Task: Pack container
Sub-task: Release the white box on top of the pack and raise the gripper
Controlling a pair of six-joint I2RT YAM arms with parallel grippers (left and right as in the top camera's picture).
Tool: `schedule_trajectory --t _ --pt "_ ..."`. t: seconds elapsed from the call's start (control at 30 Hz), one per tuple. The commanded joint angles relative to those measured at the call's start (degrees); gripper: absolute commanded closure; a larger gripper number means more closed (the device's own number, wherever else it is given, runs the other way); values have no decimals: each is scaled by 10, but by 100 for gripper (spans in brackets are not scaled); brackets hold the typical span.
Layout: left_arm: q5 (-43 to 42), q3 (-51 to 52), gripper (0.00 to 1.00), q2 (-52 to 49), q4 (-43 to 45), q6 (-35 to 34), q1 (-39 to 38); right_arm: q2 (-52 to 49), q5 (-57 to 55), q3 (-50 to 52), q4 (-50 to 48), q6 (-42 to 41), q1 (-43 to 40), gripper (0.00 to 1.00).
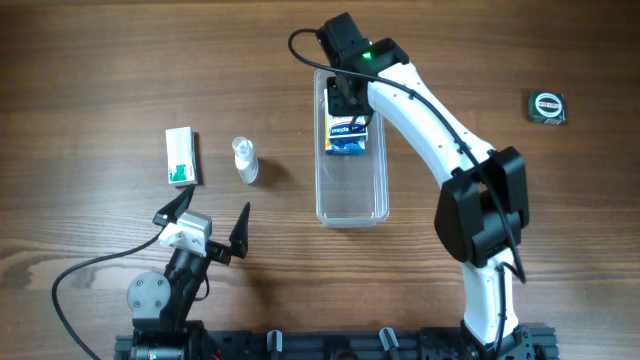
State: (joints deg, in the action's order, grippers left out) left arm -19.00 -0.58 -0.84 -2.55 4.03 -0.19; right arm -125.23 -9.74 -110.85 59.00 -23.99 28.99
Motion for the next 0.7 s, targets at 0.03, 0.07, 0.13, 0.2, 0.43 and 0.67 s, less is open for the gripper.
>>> schedule_trajectory --t 0.03,0.07,0.13,0.2,0.43,0.67 --pt "-7 3 0 2 -1 7 5 -23 -15 7 -3 0 -3 94" --pt "-7 3 0 2 -1 7 5 -24 -15 7 -3 0 -6 94" --pt "-7 3 0 2 -1 7 5 -24 -15 7 -2 0 -7 94" --pt "-7 3 0 2 -1 7 5 -24 -15 7 -2 0 -9 94" --pt "-7 3 0 2 -1 7 5 -27 -14 7 2 0 -13 93" --pt "-7 3 0 2 -1 7 5 -30 -14 7 4 0 -13 93"
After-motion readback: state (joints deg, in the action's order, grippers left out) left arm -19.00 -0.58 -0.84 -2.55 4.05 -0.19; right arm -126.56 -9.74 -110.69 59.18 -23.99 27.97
